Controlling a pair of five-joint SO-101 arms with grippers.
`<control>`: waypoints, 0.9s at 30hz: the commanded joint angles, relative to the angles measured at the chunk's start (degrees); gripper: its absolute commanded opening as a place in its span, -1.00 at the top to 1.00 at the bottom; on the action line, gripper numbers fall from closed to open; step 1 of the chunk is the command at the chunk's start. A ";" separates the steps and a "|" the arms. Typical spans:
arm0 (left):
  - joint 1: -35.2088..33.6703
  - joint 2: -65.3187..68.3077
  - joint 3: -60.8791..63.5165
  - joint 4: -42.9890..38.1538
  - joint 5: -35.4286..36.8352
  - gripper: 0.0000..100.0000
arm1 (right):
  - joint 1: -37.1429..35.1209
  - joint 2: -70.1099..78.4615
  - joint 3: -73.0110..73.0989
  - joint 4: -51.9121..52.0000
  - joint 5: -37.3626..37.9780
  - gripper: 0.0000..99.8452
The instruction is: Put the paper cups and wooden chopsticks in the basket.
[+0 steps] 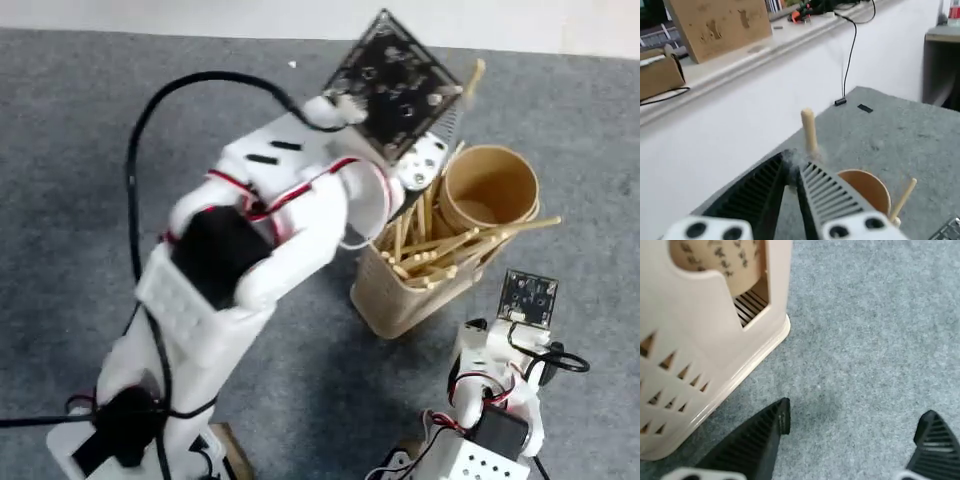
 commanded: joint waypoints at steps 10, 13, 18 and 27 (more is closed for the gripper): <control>2.07 1.54 -2.33 3.96 0.26 0.83 | -0.48 -0.40 -0.22 -1.10 0.62 0.24; 1.80 1.54 -2.33 5.27 0.26 0.69 | -0.48 -0.40 -0.22 -1.10 0.62 0.24; -1.54 0.66 -6.20 7.21 0.09 0.68 | -0.31 -0.40 -0.22 -1.10 0.79 0.24; -14.46 -0.84 -7.34 14.42 0.09 0.75 | -0.22 -0.40 -0.22 -1.10 0.62 0.24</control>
